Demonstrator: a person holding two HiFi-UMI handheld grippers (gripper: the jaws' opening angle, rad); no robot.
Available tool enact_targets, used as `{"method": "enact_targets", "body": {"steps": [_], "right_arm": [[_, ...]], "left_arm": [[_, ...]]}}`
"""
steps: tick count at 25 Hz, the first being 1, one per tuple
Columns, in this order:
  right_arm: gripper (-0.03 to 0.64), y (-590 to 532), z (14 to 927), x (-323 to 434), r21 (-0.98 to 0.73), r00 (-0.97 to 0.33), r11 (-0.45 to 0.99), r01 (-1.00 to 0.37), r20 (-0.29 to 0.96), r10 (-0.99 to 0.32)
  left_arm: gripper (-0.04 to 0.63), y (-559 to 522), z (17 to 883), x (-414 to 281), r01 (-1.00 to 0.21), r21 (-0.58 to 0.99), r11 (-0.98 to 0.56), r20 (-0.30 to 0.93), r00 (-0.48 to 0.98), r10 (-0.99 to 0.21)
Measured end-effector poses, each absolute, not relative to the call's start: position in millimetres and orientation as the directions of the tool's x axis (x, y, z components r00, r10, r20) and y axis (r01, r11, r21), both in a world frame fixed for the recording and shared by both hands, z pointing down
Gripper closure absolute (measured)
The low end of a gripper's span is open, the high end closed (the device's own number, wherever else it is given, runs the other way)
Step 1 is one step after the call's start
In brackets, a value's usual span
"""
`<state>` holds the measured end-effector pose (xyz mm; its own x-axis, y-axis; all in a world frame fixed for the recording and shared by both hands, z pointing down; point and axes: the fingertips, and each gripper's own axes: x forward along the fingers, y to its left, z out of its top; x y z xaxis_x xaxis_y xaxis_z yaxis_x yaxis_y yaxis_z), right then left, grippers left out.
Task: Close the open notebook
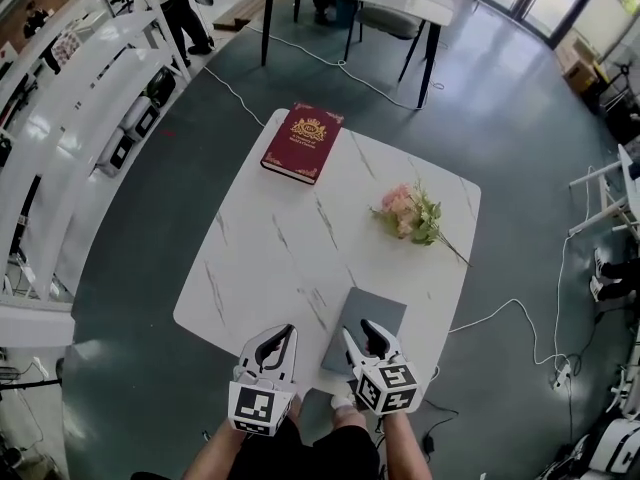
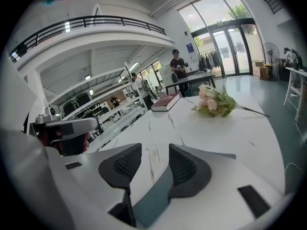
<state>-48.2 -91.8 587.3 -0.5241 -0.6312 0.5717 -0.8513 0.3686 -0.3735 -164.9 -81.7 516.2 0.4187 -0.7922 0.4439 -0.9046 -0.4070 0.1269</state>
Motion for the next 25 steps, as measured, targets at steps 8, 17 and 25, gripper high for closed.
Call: {"method": "enact_targets", "body": {"steps": [8,17,25], "right_arm": [[0.426,-90.8,510.9,-8.9,-0.292,-0.451,0.347,-0.891,0.491,-0.745],[0.473,-78.2,426.0,38.8,-0.177,-0.317,0.271,-0.946,0.338,-0.886],[0.514,-47.1,387.0,69.5,-0.112,-0.232,0.209,-0.972,0.260,-0.937]], "left_arm": [[0.571,-85.1,447.8,-135.8,-0.873,0.087,-0.479,0.340,0.478,-0.810],[0.571,-85.5,379.4,-107.7,-0.832,0.032,-0.554,0.219,0.547,-0.808],[0.571,-69.6,347.2,-91.5,-0.804,-0.008,-0.594,0.177,0.584,-0.792]]}}
